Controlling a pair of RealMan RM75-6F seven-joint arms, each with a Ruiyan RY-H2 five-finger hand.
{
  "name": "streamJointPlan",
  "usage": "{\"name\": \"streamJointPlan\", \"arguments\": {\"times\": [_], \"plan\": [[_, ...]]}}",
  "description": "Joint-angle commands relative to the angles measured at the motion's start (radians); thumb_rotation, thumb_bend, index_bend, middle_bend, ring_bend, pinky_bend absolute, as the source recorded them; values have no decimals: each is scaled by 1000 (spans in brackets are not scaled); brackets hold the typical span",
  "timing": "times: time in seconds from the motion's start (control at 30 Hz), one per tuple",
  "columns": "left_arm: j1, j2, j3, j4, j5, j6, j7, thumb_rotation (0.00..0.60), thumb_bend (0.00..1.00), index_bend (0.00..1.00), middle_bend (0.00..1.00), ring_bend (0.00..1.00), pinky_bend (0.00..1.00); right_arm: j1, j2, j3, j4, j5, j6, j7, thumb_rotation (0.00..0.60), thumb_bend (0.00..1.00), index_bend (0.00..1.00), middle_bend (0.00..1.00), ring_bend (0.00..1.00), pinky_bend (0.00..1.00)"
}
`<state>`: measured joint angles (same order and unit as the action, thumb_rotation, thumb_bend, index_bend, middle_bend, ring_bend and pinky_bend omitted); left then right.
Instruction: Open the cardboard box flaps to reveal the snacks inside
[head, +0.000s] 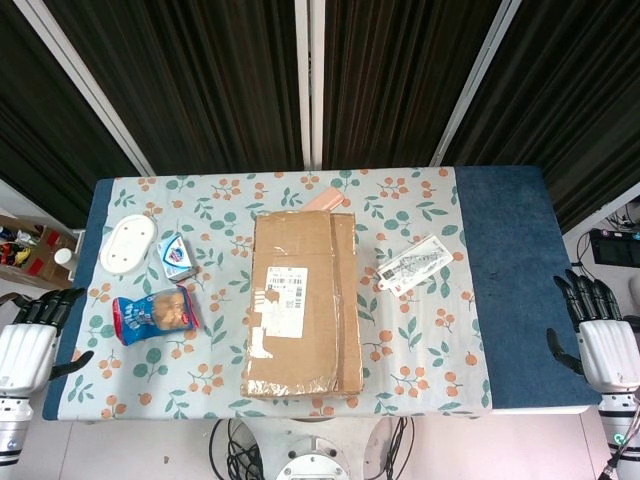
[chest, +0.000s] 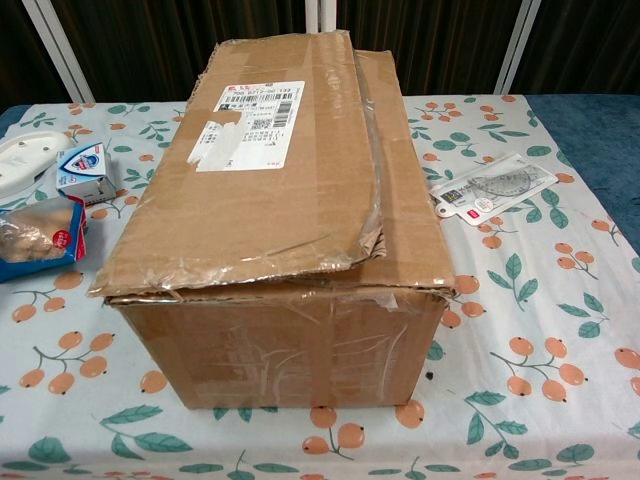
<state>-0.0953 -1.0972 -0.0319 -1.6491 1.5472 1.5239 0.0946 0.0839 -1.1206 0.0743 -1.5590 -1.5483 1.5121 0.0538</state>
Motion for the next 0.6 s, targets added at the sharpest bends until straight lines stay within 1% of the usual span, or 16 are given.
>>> {"name": "streamJointPlan", "arguments": {"times": [0.03, 0.17, 0.27, 0.33, 0.43, 0.53, 0.6], "plan": [[5, -3, 0, 5, -12, -2, -5, 600, 103, 155, 174, 162, 237, 20, 14, 10, -30, -13, -11, -28, 600, 355, 0, 0, 0, 0], [3, -4, -4, 8, -19, -6, -4, 600, 103, 155, 174, 162, 237, 67, 42, 28, -83, -45, -41, -98, 600, 352, 0, 0, 0, 0], [-2, 1, -8, 2, -14, -7, -3, 600, 103, 155, 173, 162, 237, 118, 86, 44, -145, -73, -92, -157, 600, 338, 0, 0, 0, 0], [-4, 4, -9, -2, -14, -10, -4, 600, 103, 155, 173, 162, 237, 154, 111, 61, -189, -81, -127, -175, 600, 318, 0, 0, 0, 0], [-5, 2, -9, 1, -11, -10, -15, 600, 103, 155, 174, 162, 237, 232, 141, 90, -253, -83, -216, -155, 600, 273, 0, 0, 0, 0], [-1, -5, -4, 11, -7, -5, -29, 600, 102, 155, 174, 162, 237, 307, 148, 111, -282, -84, -303, -118, 600, 206, 0, 0, 0, 0], [4, -7, -2, 19, -6, -1, -35, 600, 102, 155, 173, 162, 237, 353, 137, 123, -288, -89, -349, -147, 600, 188, 0, 0, 0, 0]]}}
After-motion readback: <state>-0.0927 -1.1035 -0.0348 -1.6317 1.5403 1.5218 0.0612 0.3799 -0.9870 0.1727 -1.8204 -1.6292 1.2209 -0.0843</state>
